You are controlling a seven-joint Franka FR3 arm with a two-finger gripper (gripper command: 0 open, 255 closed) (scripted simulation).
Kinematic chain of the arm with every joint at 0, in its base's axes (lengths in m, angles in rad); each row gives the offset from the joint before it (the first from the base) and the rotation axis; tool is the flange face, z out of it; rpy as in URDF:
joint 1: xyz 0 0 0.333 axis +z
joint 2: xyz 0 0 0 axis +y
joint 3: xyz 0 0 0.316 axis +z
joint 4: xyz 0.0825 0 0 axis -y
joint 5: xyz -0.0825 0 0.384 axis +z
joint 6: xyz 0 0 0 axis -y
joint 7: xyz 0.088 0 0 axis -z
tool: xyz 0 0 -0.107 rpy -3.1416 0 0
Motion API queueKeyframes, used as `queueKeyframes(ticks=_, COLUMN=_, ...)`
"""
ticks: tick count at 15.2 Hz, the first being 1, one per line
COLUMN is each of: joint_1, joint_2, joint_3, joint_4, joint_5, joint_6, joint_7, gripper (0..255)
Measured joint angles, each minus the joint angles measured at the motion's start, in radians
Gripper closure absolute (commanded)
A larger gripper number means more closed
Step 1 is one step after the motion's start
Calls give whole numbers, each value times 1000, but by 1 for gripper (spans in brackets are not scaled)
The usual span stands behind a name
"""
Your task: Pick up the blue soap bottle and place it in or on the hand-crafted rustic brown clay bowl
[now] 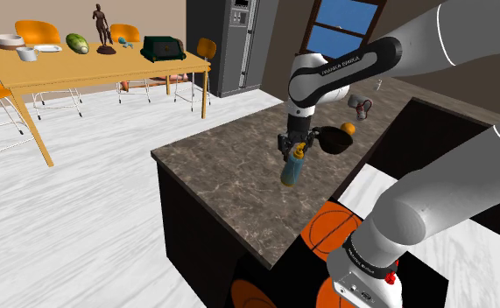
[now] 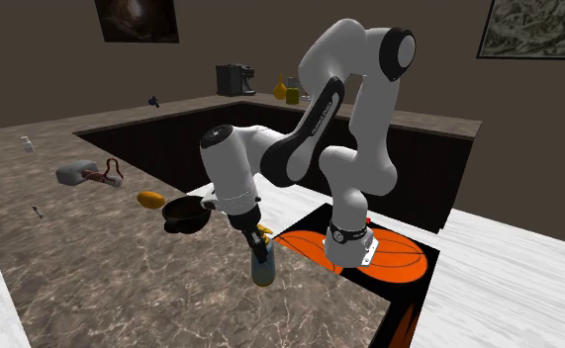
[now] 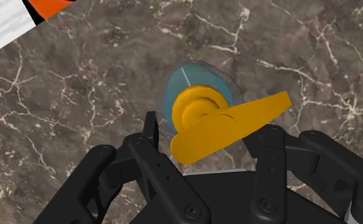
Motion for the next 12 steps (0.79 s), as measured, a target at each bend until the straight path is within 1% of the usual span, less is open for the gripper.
queueKeyframes(ticks=6, joint_1=0, joint_2=0, joint_3=0, joint_4=0, joint_5=0, joint_6=0, joint_7=0, gripper=255)
queueKeyframes(ticks=12, joint_1=-2, joint_2=-42, joint_3=0, joint_4=35, joint_5=-2, joint_6=-77, joint_7=-3, gripper=255)
